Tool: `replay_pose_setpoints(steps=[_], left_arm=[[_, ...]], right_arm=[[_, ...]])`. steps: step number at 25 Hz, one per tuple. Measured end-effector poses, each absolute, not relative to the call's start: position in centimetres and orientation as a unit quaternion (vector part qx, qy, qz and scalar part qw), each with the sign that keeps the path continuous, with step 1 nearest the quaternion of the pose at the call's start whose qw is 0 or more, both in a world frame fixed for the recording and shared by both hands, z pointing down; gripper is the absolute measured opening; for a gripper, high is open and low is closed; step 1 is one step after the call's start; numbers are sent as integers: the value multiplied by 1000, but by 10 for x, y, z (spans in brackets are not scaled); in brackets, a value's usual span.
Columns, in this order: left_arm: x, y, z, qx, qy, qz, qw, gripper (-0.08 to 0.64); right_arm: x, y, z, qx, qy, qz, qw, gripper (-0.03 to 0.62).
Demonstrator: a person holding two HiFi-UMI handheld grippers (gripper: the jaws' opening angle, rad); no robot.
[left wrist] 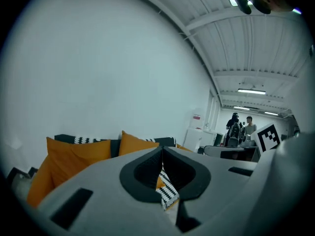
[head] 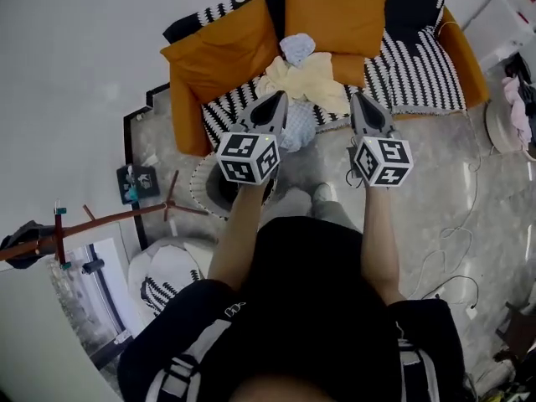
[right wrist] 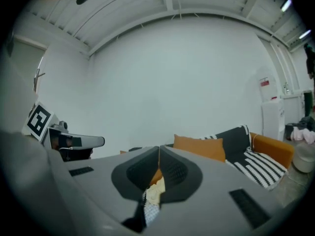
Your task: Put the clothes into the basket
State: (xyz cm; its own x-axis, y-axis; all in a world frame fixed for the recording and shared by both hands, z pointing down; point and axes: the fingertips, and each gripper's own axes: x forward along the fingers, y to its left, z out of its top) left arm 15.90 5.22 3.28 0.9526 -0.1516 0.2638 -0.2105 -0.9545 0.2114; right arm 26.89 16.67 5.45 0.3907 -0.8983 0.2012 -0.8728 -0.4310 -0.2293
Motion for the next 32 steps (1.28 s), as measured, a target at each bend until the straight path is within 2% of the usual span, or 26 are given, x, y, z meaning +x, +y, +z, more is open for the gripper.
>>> replay_pose_setpoints(steps=[9,14,17,32], left_arm=[[185,-5,145,962,-129,197,140,9],[217,-13,213,962,-99,178,181,9],[233,-30,260,961,-91,194,176,9],[243,-101,447,928,-146,277,203,11]], right_arm=[[285,114,163,-795,565,-219,-6,12],[283,86,248,-768,585,-259,-36,12],[278,58,291,-745,609,-265,-57,12],[326,13,445,-735,592,-318,-92,14]])
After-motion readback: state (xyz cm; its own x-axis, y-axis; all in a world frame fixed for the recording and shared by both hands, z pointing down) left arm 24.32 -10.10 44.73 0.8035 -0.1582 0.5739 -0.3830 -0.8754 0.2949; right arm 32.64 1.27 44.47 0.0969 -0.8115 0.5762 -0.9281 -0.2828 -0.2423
